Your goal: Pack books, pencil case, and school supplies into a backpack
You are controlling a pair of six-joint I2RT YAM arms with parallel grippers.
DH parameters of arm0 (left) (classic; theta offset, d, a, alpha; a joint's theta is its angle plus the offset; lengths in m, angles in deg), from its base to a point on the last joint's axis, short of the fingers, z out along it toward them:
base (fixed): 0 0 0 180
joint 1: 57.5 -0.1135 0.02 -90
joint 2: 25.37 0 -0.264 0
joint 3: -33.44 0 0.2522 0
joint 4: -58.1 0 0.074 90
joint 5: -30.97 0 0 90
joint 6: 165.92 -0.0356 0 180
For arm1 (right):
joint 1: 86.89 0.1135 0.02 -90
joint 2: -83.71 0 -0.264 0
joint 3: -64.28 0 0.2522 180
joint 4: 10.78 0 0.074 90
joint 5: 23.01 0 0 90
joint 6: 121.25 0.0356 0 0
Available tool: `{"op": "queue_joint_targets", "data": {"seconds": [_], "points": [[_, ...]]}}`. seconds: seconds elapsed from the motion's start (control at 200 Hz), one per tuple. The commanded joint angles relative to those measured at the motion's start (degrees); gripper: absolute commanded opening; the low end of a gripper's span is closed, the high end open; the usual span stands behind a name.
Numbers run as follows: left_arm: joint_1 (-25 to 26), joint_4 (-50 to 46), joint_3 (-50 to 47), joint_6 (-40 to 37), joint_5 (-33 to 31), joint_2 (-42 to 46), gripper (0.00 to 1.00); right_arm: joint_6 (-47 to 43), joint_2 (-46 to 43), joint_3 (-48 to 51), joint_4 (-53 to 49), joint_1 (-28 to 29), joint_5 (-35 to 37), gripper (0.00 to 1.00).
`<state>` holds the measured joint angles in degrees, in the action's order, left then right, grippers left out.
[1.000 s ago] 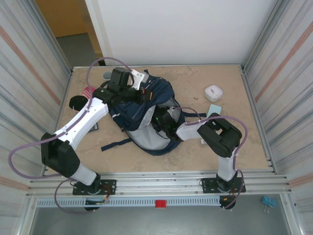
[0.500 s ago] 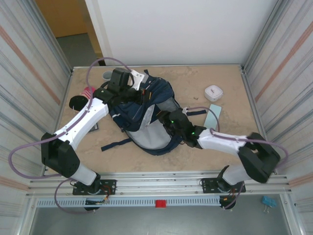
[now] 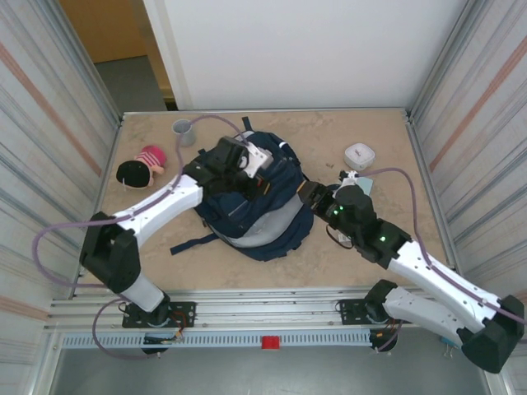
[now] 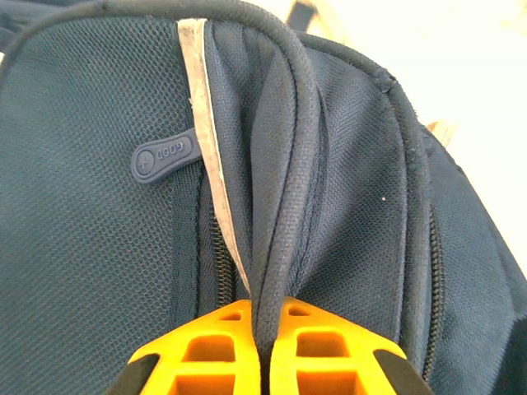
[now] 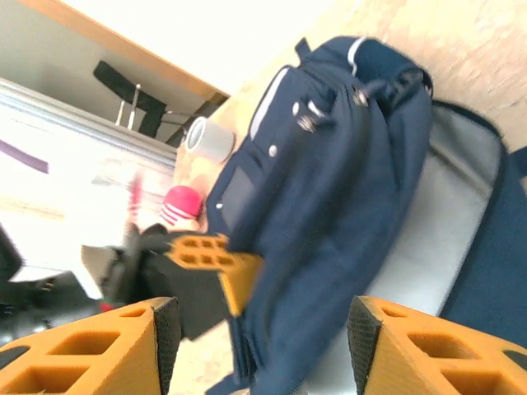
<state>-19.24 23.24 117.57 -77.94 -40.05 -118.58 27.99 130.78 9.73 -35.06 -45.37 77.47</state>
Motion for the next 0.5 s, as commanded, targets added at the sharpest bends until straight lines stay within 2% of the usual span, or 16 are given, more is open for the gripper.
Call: {"op": "queue_joint_targets", "data": {"seconds": [0.0,0.2,0.306,0.361,0.491], "points": [[2.9,2.7,-2.37,-4.29,-3.58,-3.89,0.05,-9.95,-2.04,1.24,-4.99,-1.47,-1.33,0.57],[5.68,3.87,-2.11,-2.74,-4.29,-10.12,0.21,-22.86,-1.79,1.09,-6.1,-1.7,-5.36,0.61],[5.47,4.13,-1.47,-1.33,-4.15,-7.36,0.39,-29.02,-0.57,-0.29,-7.39,-1.68,-8.21,0.62],[4.8,3.7,-0.92,-0.37,-3.88,-4.8,0.52,-33.11,0.35,-1.54,-8.51,-1.64,-9.62,0.62],[0.79,3.08,-1.1,6.42,-2.57,3.46,0.72,-44.86,4.25,-6.15,-12.3,-0.18,-14.73,0.65]]}}
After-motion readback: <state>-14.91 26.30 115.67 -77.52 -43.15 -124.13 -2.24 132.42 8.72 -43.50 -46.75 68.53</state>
